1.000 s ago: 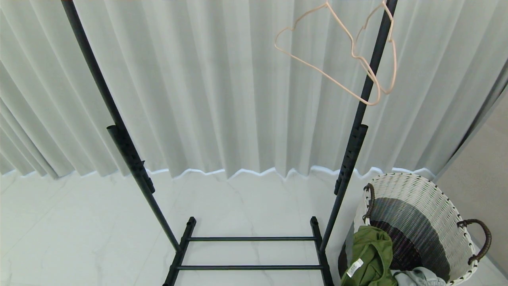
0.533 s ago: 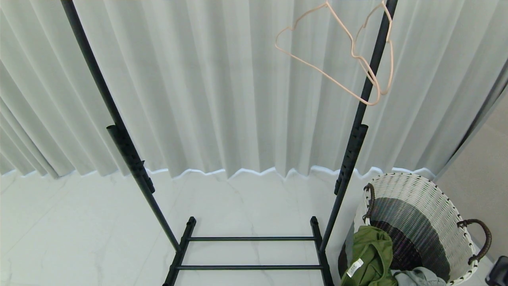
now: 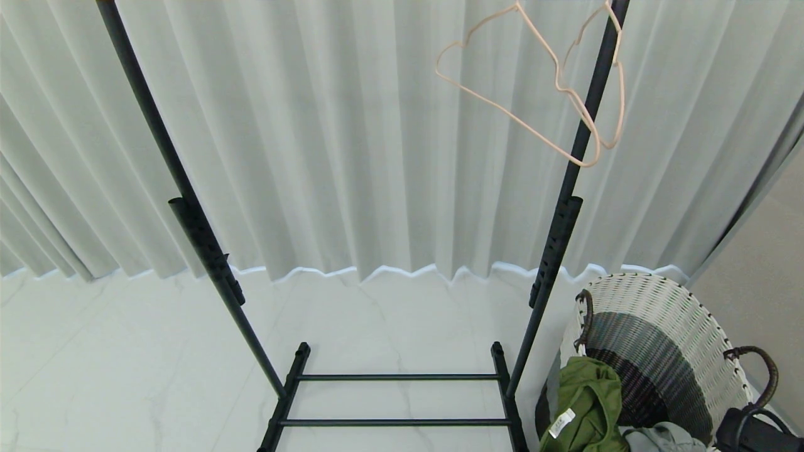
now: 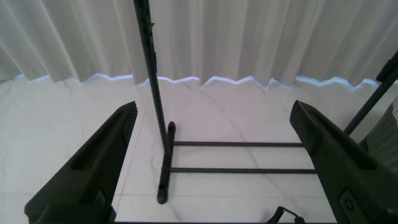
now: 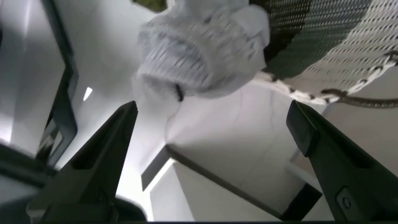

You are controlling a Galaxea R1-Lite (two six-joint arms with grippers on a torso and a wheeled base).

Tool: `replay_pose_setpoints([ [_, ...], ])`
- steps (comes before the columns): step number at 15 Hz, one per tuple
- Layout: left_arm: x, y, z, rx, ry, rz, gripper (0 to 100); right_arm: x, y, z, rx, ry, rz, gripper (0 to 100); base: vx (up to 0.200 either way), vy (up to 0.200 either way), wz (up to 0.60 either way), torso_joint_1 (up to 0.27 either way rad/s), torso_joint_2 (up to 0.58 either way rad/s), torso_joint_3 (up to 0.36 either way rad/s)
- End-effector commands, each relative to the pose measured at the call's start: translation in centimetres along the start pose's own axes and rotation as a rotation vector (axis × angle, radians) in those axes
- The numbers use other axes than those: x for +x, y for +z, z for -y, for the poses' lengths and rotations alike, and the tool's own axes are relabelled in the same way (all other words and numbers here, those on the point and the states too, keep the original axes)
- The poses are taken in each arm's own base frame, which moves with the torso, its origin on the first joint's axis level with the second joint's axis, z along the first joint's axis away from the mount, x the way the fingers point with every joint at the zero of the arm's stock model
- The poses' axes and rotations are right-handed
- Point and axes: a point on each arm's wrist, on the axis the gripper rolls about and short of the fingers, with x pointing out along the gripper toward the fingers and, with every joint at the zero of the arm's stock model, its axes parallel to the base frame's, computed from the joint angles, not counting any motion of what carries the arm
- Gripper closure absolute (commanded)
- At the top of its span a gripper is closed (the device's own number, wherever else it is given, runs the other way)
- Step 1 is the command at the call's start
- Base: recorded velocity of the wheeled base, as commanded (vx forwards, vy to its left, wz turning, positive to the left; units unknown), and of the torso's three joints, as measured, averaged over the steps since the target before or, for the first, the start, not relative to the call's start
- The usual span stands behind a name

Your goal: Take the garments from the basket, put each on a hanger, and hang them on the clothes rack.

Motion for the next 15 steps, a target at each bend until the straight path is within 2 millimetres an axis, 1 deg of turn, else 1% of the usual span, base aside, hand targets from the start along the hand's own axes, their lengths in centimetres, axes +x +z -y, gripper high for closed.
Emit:
replay_pose_setpoints([
  [1,0.0,0.0,0.0,0.0,0.0,0.002,0,1.8,0.4,0.5,0.01,0.028,-0.033,0,0.0,0.0,0.0,0.0,0.0,0.0],
  [4,0.0,0.0,0.0,0.0,0.0,0.0,0,3.3,1.0,1.2,0.01,0.013,-0.026,0,0.0,0.0,0.0,0.0,0.0,0.0],
  [6,0.0,0.0,0.0,0.0,0.0,0.0,0,3.7,0.8,1.2,0.016,0.001,-0.046,0,0.0,0.0,0.0,0.0,0.0,0.0],
  [11,0.0,0.0,0.0,0.0,0.0,0.0,0,4.5,1.2,1.8,0.02,-0.028,-0.018,0,0.0,0.0,0.0,0.0,0.0,0.0],
  [12,0.0,0.0,0.0,-0.001,0.0,0.0,0,4.7,1.4,1.9,0.018,-0.034,-0.011,100,0.0,0.0,0.0,0.0,0.0,0.0],
  [15,0.0,0.0,0.0,-0.001,0.0,0.0,0,4.5,1.5,2.0,0.015,-0.053,-0.001,100,0.0,0.0,0.0,0.0,0.0,0.0],
])
